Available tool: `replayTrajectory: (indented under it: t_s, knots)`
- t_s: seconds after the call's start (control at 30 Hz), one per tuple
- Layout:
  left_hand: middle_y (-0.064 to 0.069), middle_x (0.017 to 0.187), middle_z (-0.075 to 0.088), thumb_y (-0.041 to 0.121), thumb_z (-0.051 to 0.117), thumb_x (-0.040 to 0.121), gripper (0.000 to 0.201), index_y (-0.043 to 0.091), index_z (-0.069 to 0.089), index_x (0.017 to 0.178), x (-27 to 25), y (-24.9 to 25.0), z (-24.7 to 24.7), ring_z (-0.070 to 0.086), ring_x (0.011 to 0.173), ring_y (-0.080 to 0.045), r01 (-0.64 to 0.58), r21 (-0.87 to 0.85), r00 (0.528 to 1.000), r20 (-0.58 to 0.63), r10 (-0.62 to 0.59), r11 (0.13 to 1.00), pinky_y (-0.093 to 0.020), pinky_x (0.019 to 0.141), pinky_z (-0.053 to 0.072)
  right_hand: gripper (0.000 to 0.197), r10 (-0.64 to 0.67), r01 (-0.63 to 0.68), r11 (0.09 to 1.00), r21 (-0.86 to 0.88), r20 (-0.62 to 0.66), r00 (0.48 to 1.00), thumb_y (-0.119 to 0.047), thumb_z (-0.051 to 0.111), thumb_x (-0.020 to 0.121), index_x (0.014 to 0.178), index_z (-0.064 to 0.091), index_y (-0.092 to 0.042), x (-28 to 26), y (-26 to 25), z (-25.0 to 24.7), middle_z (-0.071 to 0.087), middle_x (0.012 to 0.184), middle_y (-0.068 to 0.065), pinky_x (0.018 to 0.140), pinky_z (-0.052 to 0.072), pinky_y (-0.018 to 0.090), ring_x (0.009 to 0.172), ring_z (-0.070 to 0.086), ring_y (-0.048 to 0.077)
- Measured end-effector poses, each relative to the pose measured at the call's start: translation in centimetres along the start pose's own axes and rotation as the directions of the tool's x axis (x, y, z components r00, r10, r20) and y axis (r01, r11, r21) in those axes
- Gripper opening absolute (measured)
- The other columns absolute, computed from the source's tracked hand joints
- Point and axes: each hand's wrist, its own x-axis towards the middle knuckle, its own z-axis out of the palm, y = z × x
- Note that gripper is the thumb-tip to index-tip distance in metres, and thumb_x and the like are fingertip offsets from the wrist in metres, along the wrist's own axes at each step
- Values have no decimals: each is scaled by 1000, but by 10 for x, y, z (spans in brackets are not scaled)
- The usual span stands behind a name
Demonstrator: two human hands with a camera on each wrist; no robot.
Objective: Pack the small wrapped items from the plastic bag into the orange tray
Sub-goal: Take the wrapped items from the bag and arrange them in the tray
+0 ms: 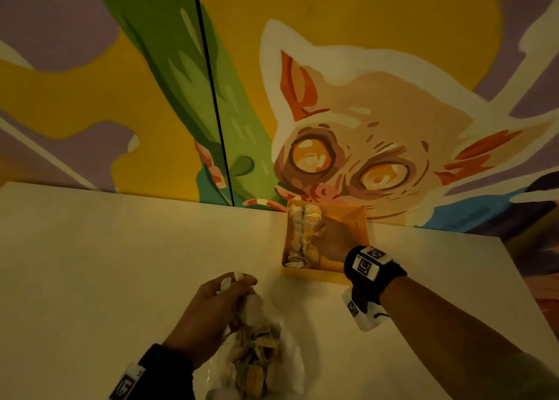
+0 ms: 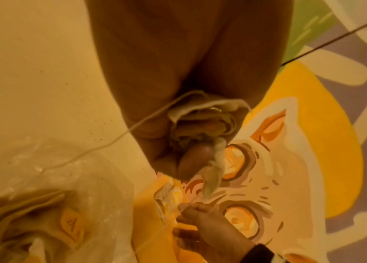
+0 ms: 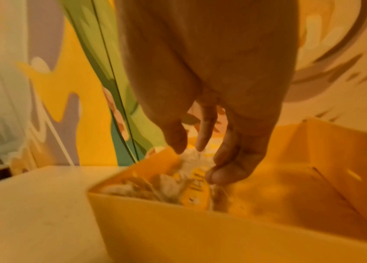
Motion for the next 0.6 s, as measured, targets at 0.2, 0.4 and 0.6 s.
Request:
replayTrajectory:
  t_s: [0.2,0.4,0.6]
  knots:
    - [-15,100,63,15,57,94,20,2,70,102,-8,-2,-6,59,83,-29,62,-206,997,-25,-68,977,-35,62,53,3,-276,241,802,547,-19,961,-21,64,92,92,66,-18,-88,-53,-4,66,86,-9,56,43,9,71,60,5]
    - [-18,97,69,13,56,93,21,0,69,102,-22,-4,-3,66,85,-33,39,-234,999,25,-34,972,-38,67,56,23,-404,226,734,641,144,903,-36,70,85,105,63,-26,-154,-68,18,68,105,-5,66,50,15,87,66,2]
    - [-15,90,69,10,57,94,14,3,69,95,-37,-3,-7,64,85,-34,-55,-119,998,-15,54,991,-54,85,51,14,-352,249,698,671,19,936,-23,78,81,84,65,-19,-180,-63,26,66,76,-3,61,51,22,64,62,6]
